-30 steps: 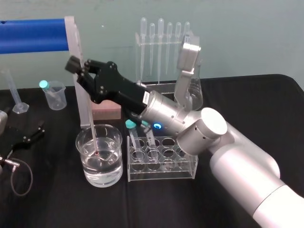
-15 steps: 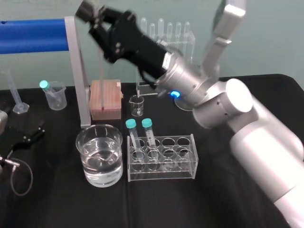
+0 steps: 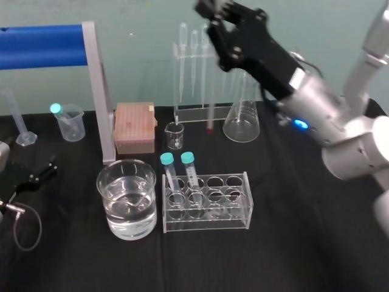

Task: Hold the thermometer with one hand and immerse one end into the beaker, then reinsert it into the test tube rack.

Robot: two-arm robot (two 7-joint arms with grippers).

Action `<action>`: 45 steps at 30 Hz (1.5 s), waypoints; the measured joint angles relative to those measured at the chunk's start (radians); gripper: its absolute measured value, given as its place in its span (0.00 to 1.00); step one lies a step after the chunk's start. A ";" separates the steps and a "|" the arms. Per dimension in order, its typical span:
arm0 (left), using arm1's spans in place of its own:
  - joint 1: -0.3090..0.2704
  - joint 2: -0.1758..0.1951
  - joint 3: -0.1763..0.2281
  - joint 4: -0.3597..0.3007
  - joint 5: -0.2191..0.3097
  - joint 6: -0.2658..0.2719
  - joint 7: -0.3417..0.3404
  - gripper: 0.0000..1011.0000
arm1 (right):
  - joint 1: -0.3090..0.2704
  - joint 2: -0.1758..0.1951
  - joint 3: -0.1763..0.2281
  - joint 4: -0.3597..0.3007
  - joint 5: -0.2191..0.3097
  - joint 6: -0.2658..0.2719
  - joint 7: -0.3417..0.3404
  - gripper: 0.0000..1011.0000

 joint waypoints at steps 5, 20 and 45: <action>0.000 0.000 0.000 0.000 0.000 0.000 0.000 1.00 | -0.096 0.050 0.067 -0.062 -0.020 0.011 -0.055 0.05; 0.000 0.000 0.000 0.000 0.000 0.000 0.000 1.00 | -0.188 0.041 0.114 -0.037 -0.008 0.020 -0.059 0.05; 0.000 0.000 0.000 0.000 0.000 0.000 0.000 1.00 | -0.148 0.002 0.082 0.121 -0.004 -0.002 0.017 0.06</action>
